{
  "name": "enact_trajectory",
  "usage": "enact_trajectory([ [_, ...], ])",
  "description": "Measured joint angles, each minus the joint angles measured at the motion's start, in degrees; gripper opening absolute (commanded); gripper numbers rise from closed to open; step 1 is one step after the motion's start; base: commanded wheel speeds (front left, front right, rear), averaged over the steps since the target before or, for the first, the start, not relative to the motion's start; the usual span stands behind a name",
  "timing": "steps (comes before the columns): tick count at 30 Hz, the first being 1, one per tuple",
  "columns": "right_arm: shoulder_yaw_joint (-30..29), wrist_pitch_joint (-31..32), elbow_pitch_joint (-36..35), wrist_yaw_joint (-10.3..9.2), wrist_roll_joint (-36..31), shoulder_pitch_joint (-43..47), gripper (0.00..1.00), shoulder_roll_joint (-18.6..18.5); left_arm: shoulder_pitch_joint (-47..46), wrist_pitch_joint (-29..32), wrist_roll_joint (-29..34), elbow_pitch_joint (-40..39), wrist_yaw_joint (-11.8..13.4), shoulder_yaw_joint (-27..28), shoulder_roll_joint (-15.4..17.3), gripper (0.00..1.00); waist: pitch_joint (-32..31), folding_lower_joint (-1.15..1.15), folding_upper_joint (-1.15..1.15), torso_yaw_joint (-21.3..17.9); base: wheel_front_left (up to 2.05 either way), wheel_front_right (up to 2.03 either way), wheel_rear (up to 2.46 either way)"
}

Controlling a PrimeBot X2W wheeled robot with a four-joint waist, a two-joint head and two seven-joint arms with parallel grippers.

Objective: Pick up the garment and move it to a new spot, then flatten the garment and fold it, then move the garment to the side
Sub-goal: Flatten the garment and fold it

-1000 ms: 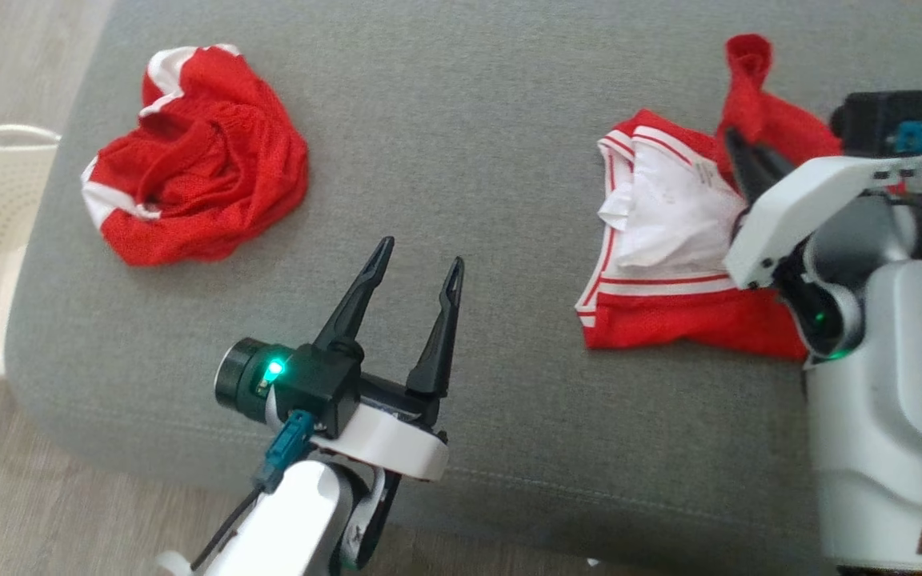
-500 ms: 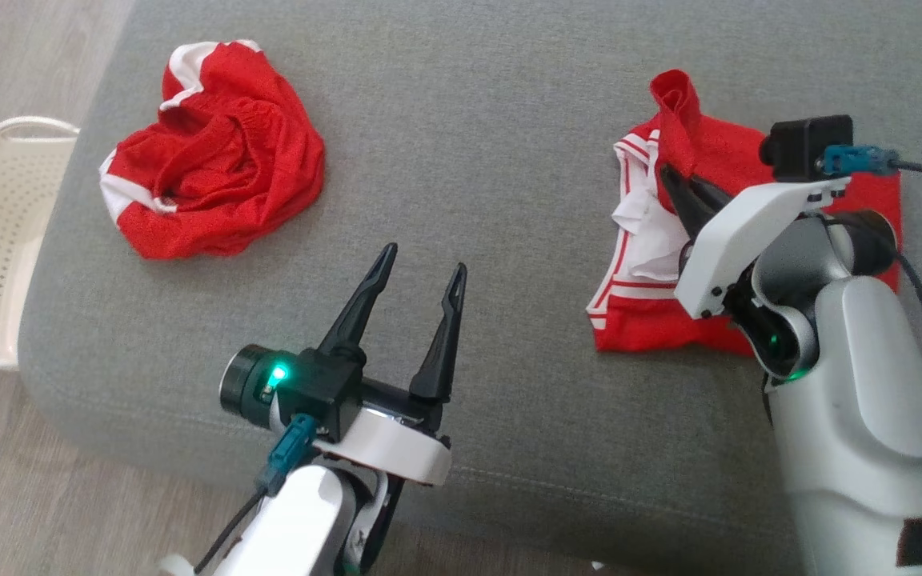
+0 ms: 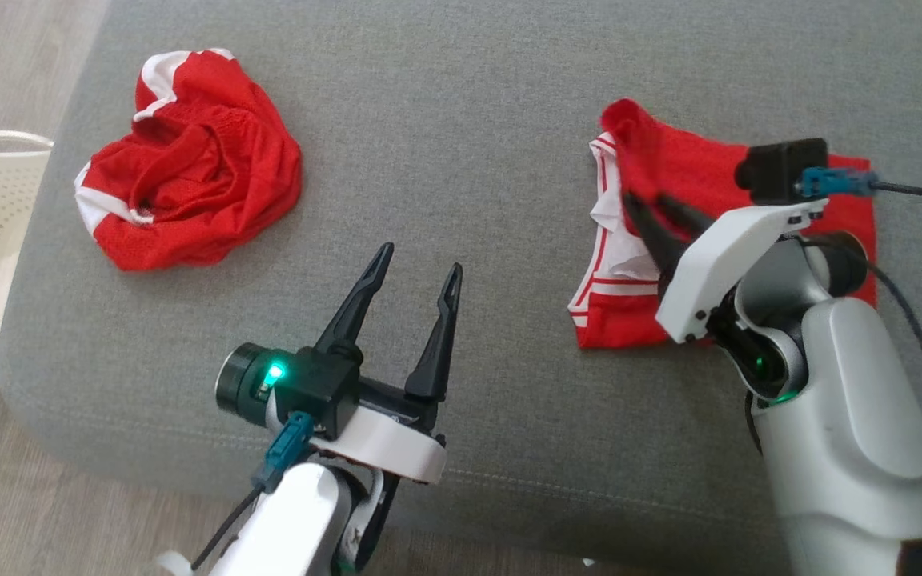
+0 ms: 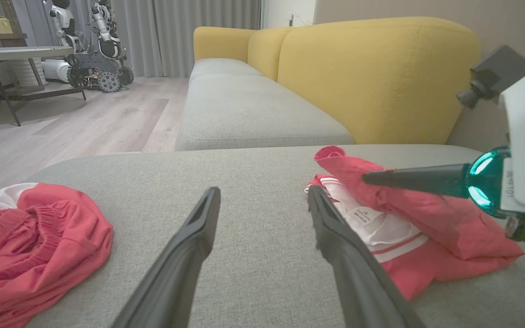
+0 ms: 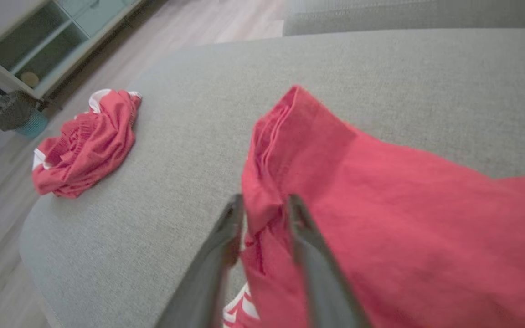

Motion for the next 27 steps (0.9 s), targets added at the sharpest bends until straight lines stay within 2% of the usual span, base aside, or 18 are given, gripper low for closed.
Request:
enact_trajectory([
  [5,-1.31,-3.92,-2.01,0.0,1.93,-0.06,1.0,0.0,0.01,0.0,0.13,0.22,0.01,0.26,-0.1,1.0,-0.39,0.0,0.0,-0.56,0.0,0.0,0.0],
  [9,-6.03,-9.48,-6.54,0.0,-0.6,-0.02,1.0,-0.13,0.2,0.0,0.49,0.15,0.04,1.25,-0.16,1.0,-1.01,0.0,0.0,-1.21,0.0,0.0,0.0],
  [13,-10.01,-15.95,-9.61,-0.01,-1.31,1.8,1.0,-2.27,1.13,0.0,0.45,-0.63,0.1,2.9,-0.19,1.0,-1.84,0.0,0.0,-2.13,0.0,0.0,0.0],
  [17,-12.68,-24.84,-10.14,-0.01,-2.4,8.36,1.0,-4.32,2.59,0.01,-0.7,-1.32,0.11,5.04,-0.23,1.0,-3.2,0.0,0.0,-2.98,0.0,0.0,0.0],
  [20,-14.13,-33.61,-10.12,-0.01,-3.89,13.07,1.0,-4.35,3.76,0.0,-0.71,-1.9,0.11,6.8,-0.26,1.0,-4.32,0.0,0.0,-3.9,0.0,0.0,0.0],
  [24,-15.23,-44.64,-8.55,-0.01,-5.71,17.7,1.0,-3.75,5.97,0.0,-2.52,-1.93,-0.11,9.15,-0.35,1.0,-5.75,0.0,0.0,-5.37,0.0,0.0,0.0],
  [27,-17.69,-47.84,-7.51,-0.01,-7.24,20.67,1.0,-1.87,7.88,0.0,-1.47,-1.99,-1.79,10.09,-0.35,1.0,-7.12,0.0,0.0,-6.27,0.0,0.0,0.0],
])
